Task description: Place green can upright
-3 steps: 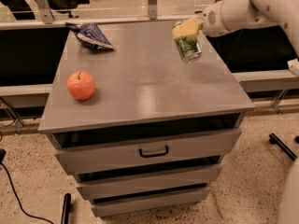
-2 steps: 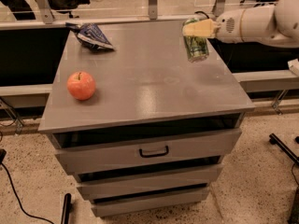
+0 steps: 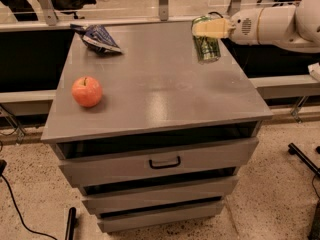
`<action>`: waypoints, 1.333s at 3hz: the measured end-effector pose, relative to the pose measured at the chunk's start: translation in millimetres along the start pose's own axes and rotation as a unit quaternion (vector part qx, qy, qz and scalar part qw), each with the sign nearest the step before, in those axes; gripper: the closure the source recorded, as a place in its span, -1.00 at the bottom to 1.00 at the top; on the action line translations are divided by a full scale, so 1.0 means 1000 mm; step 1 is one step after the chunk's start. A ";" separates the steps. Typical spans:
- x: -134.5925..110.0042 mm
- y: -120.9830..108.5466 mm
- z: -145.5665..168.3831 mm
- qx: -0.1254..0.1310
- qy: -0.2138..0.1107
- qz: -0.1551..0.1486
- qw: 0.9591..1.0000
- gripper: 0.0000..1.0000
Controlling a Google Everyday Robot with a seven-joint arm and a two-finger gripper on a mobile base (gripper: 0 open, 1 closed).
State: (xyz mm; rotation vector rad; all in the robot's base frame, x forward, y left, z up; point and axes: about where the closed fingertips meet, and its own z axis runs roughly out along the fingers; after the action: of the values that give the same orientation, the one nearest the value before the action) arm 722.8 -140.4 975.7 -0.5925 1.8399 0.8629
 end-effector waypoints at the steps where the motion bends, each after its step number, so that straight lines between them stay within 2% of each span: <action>1: 0.000 0.001 0.004 -0.024 -0.013 -0.017 0.999 1.00; 2: 0.003 -0.002 -0.001 -0.068 -0.065 -0.042 0.995 1.00; 3: 0.005 0.011 -0.009 -0.118 -0.119 -0.100 0.981 1.00; 4: 0.001 0.023 -0.003 -0.126 -0.133 -0.147 0.972 1.00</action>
Offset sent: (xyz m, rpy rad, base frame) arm -0.0249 0.0024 0.0000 0.0862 -0.5843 0.3093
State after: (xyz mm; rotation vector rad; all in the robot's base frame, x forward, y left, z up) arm 704.3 -128.9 982.8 -0.8414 1.3706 0.9309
